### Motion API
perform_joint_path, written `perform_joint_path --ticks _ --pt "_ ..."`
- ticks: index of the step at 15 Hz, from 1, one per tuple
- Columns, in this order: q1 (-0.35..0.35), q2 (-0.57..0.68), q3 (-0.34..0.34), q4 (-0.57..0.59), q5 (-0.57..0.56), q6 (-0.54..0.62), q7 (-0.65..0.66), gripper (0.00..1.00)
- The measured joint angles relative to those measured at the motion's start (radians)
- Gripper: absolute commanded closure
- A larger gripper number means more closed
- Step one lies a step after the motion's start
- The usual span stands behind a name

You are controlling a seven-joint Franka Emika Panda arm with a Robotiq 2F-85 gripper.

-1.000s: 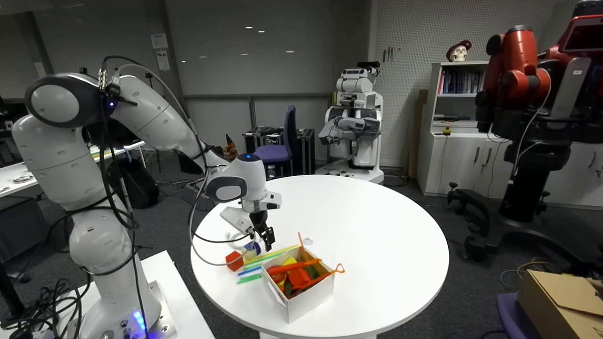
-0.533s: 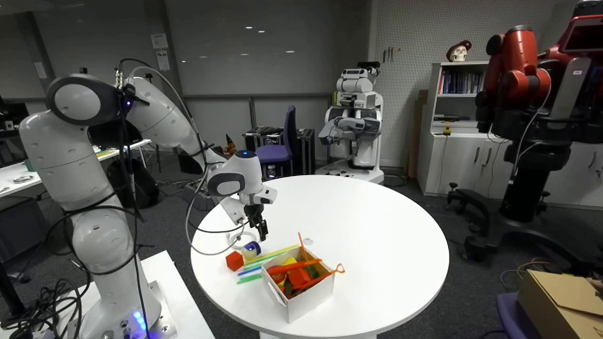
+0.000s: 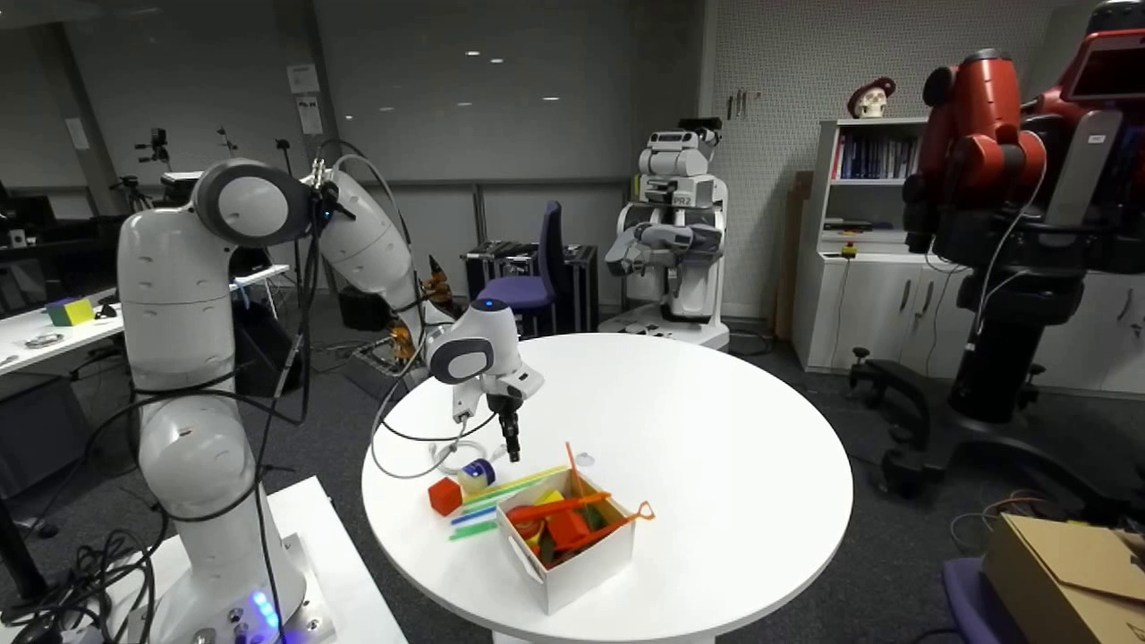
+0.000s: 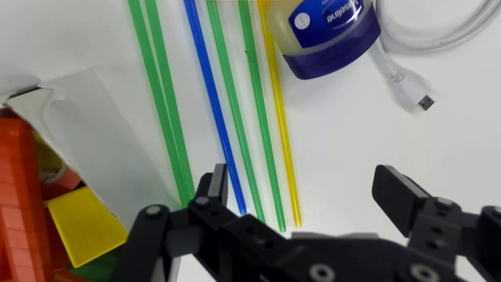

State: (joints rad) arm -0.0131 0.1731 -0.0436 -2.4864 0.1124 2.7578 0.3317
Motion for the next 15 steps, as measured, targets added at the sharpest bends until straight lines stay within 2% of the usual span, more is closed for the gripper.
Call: perform_joint_path --ticks 7,11,15 --pt "0.068 0.203 -0.077 0.187 -0.057 -0.046 0.204 0.0" --pt "0.105 0.275 -0.108 0.249 -0.058 -0.077 0.241 0.0" --pt "0.107 0.324 -0.112 0.297 -0.058 -0.104 0.244 0.0"
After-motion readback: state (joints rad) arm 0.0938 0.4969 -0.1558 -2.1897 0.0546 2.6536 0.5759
